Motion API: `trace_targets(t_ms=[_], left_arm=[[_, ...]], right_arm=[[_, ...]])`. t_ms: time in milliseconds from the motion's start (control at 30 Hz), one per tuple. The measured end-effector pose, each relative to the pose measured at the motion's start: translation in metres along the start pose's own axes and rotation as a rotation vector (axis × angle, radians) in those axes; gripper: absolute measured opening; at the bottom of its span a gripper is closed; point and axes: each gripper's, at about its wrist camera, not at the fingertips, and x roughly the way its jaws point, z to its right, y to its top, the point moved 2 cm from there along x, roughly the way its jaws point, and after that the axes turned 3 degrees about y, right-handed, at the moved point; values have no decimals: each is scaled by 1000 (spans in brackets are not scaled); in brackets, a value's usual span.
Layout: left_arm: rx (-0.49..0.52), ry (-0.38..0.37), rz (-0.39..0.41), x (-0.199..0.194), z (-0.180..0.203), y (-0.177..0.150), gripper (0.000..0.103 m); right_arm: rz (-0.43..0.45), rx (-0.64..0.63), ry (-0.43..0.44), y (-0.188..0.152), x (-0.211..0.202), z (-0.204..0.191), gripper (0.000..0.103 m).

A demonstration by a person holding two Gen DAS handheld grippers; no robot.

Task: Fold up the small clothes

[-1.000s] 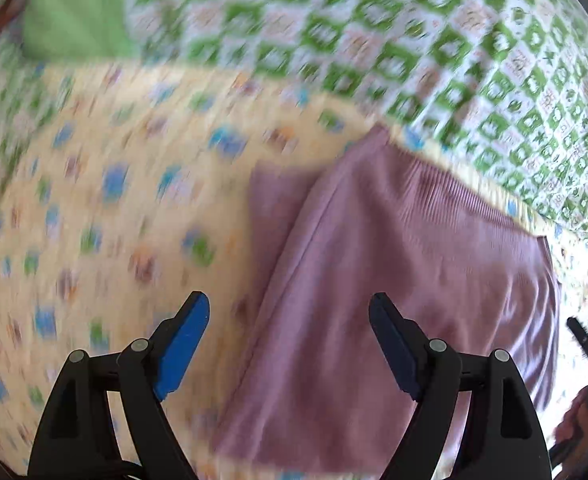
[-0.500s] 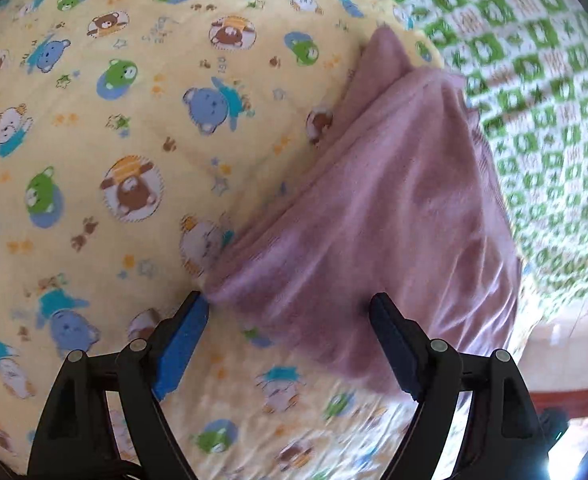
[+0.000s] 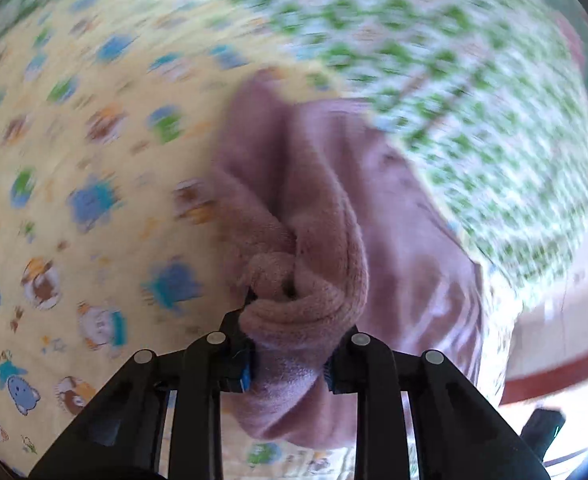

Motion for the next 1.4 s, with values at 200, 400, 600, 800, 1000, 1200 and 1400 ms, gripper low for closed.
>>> trace_targets(t_ms=[200,400,600,800,1000,1200,1400], left_arm=[[248,-111,-13,-7,82,-20,22],[431,-117,-145,35,125,-75,22],[407,-119,-179,47,120,-84,22],[400,-126,-186,48,113,-81,22],[382,-140,-191,47,110,-78,22],[396,-140,-188,41,110,-77,22],[404,-156,-188,29,116,-76,22]], right_arm=[[19,35,11,13,0,9,46],[35,73,46,36,6,16,46],[18,86,96,65,25,12,46],[-1,54,178,100,59,-12,47],[-62,35,241,137,109,-29,51],[-98,29,302,159,145,-43,50],[-87,34,315,165,145,-42,16]])
